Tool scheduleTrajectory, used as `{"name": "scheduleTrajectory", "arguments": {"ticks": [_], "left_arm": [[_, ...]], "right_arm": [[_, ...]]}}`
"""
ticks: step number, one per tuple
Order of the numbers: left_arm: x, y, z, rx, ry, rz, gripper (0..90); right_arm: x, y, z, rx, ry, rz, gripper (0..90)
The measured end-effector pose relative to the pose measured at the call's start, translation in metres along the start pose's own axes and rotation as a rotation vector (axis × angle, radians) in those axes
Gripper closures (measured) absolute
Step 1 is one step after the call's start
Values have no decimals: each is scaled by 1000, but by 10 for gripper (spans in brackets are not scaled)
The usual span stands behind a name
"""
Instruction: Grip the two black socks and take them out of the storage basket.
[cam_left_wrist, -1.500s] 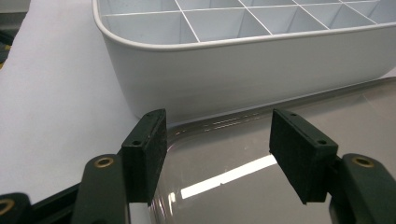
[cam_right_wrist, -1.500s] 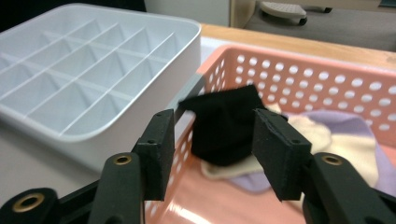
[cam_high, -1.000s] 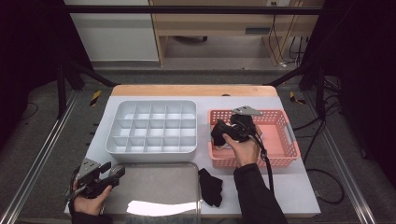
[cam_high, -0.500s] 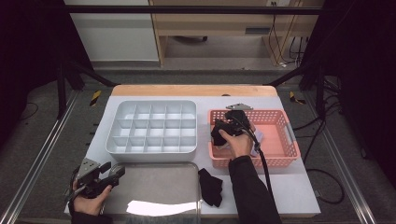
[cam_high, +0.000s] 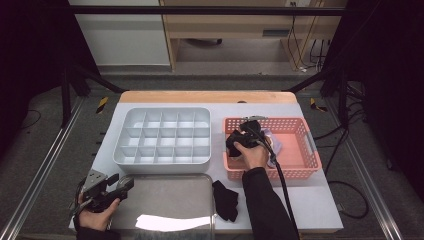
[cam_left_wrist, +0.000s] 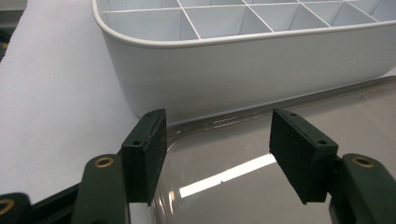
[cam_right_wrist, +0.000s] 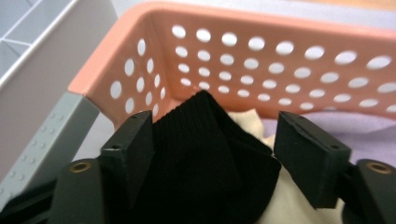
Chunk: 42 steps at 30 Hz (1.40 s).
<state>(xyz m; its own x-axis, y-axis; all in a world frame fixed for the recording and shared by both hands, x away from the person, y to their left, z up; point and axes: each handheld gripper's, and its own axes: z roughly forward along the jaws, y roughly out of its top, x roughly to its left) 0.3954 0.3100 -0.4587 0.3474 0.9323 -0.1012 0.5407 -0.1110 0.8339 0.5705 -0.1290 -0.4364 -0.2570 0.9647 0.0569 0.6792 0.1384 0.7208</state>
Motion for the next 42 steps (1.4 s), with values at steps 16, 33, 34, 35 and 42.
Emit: {"name": "scheduleTrajectory", "arguments": {"ticks": [16,33,34,35,42], "left_arm": [[1,0,-1,-6,-3,-2,364],[-1,0,0,-8,1,0,364],[-2,0,0,-6,1,1,364],[-2,0,0,-6,2,2,364],[-2,0,-1,-13,1,-3,364]], "right_arm": [[-4,0,2,74,58,0,784],[-14,12,-71,-191,141,-7,793],[-15,13,-77,-206,150,-12,794],[-15,13,-82,-216,154,-15,794],[-16,20,-117,-304,174,-55,795]]}}
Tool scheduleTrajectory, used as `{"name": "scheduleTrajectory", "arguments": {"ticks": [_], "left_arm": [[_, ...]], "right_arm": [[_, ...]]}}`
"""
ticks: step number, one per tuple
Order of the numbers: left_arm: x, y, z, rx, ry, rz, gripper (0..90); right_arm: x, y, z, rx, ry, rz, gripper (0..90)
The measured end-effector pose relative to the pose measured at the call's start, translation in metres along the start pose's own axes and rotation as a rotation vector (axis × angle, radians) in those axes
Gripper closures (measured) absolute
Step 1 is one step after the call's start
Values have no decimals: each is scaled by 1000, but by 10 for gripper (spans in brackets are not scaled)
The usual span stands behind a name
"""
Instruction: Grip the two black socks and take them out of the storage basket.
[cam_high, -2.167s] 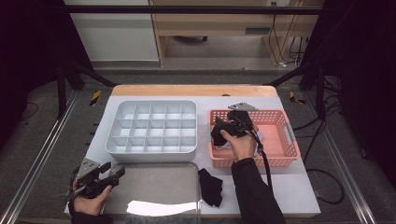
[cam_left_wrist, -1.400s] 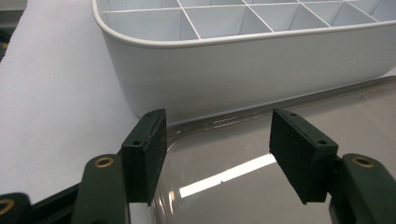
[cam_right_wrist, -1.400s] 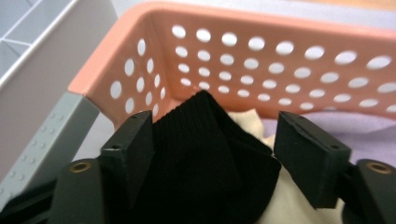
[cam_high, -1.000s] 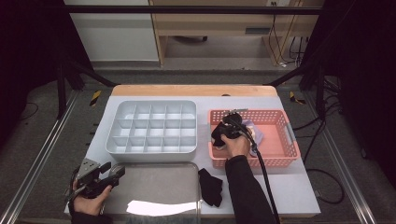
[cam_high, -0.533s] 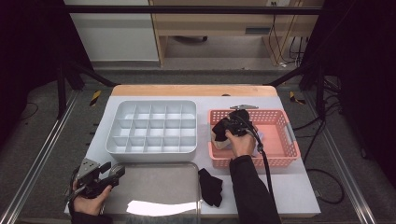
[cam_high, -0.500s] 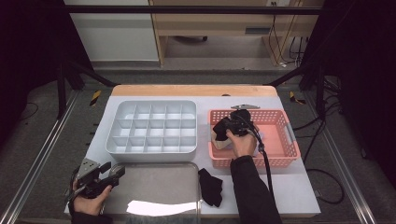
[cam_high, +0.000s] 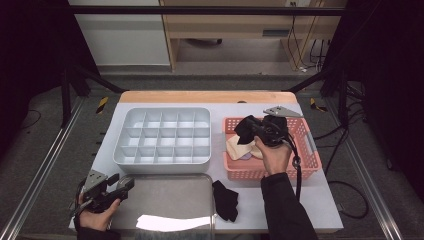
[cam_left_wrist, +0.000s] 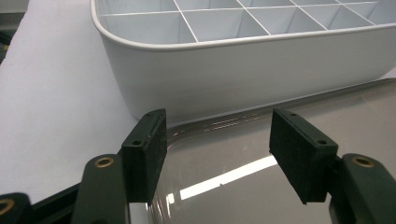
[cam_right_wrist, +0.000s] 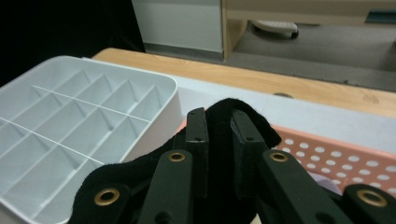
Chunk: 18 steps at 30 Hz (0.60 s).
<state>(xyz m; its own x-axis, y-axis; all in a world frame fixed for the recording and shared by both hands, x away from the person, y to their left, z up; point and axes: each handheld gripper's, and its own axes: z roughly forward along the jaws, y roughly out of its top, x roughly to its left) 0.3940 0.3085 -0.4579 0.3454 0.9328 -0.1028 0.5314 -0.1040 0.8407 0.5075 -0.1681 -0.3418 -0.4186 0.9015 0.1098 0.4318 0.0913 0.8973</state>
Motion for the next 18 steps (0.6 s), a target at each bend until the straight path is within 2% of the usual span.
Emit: {"name": "scheduleTrajectory", "arguments": {"ticks": [8,18], "left_arm": [[-1,1,-1,-4,-5,-1,365],[-5,1,0,-5,-16,-1,369]], "right_arm": [[6,1,-32,-56,34,-41,796],[15,-18,-74,-114,134,-68,795]]}}
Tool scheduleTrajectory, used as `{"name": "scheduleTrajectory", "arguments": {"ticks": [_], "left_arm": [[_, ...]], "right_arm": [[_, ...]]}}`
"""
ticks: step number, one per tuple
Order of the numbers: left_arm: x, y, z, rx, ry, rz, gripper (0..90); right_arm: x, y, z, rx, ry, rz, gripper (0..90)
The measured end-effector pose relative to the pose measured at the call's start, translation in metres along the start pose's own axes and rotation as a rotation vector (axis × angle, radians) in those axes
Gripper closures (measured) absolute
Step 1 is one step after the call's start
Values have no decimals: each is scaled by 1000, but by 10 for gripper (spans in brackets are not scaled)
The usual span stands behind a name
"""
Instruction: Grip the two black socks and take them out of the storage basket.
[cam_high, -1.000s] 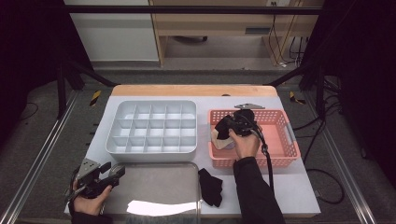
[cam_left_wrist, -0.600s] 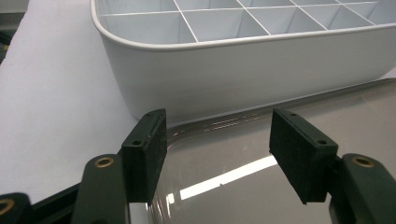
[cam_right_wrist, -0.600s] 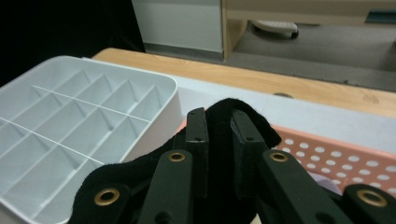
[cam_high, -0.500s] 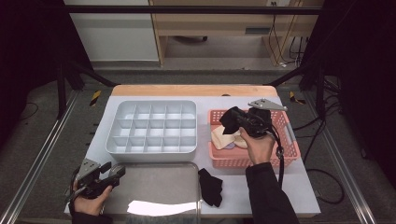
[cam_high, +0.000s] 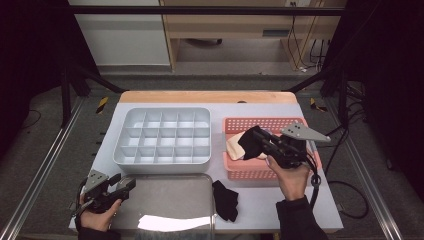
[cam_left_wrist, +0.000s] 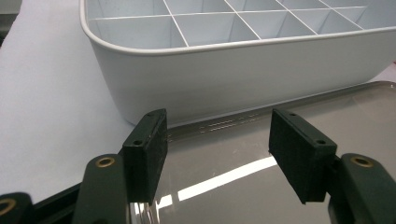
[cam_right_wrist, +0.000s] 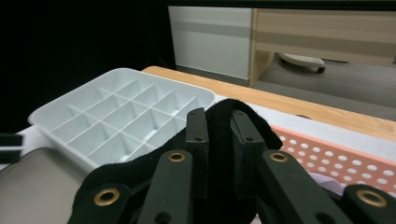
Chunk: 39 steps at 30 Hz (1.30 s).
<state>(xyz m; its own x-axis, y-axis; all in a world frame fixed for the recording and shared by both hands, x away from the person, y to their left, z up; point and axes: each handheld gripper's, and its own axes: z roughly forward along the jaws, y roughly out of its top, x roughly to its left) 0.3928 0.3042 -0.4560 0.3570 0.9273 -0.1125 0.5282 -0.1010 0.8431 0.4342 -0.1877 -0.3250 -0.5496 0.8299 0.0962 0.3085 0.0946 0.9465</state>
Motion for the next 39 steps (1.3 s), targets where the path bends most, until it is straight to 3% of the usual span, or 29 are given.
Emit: {"name": "scheduleTrajectory", "arguments": {"ticks": [4,11,18,28,39], "left_arm": [[-1,0,0,-1,-3,-1,370],[-3,1,0,-4,-16,-1,370],[-5,1,-1,-9,-26,0,371],[-8,3,-2,-21,-40,-1,372],[-13,5,-3,-28,-70,3,389]], "right_arm": [[8,-8,-12,-14,38,-11,794],[21,-30,-22,25,97,-27,794],[30,-47,-34,49,120,-34,793],[23,-86,-48,131,80,11,790],[-3,-135,-25,281,-17,75,778]]}}
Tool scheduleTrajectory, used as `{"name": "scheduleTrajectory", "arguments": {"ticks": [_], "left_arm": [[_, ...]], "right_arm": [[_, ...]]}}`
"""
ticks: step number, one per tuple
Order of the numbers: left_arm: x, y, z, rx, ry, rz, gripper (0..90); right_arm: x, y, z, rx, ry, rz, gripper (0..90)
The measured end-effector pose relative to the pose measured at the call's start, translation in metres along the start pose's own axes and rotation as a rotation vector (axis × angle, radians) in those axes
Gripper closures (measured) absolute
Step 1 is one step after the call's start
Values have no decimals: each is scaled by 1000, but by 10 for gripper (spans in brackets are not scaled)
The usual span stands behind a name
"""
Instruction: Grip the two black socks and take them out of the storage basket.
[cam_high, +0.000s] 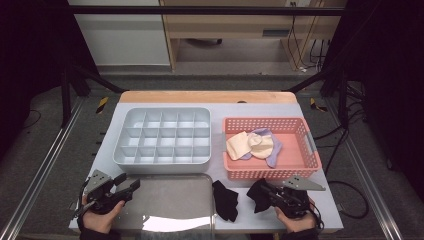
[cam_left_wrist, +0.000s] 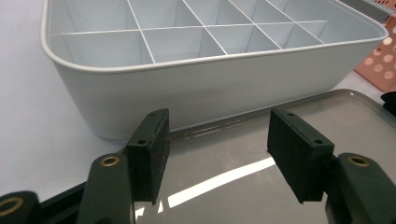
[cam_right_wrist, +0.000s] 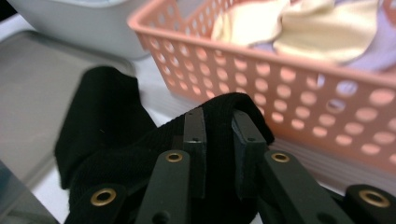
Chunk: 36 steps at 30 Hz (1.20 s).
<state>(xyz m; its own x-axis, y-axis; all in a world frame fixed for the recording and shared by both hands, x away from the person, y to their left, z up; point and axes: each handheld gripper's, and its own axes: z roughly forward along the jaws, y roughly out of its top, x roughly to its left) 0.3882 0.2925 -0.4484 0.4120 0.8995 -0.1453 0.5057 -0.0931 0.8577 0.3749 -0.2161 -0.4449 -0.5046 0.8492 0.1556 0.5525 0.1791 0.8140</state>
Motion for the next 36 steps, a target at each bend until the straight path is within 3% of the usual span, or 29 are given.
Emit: {"name": "scheduleTrajectory", "arguments": {"ticks": [6,11,15,22,28,36], "left_arm": [[-9,2,2,-3,-20,11,388],[-16,3,6,5,-31,21,389],[-20,4,7,8,-40,23,395],[-24,4,10,17,-63,23,439],[-30,5,12,16,-79,27,470],[-31,8,8,-8,-73,23,512]], "right_arm": [[-3,-7,18,59,-60,-22,745],[-7,-9,26,57,-90,-3,658],[-7,-6,23,19,-116,-9,590],[-3,7,4,-88,-117,-19,572],[12,16,-4,-133,-49,-27,624],[43,21,30,-38,38,-70,692]]}}
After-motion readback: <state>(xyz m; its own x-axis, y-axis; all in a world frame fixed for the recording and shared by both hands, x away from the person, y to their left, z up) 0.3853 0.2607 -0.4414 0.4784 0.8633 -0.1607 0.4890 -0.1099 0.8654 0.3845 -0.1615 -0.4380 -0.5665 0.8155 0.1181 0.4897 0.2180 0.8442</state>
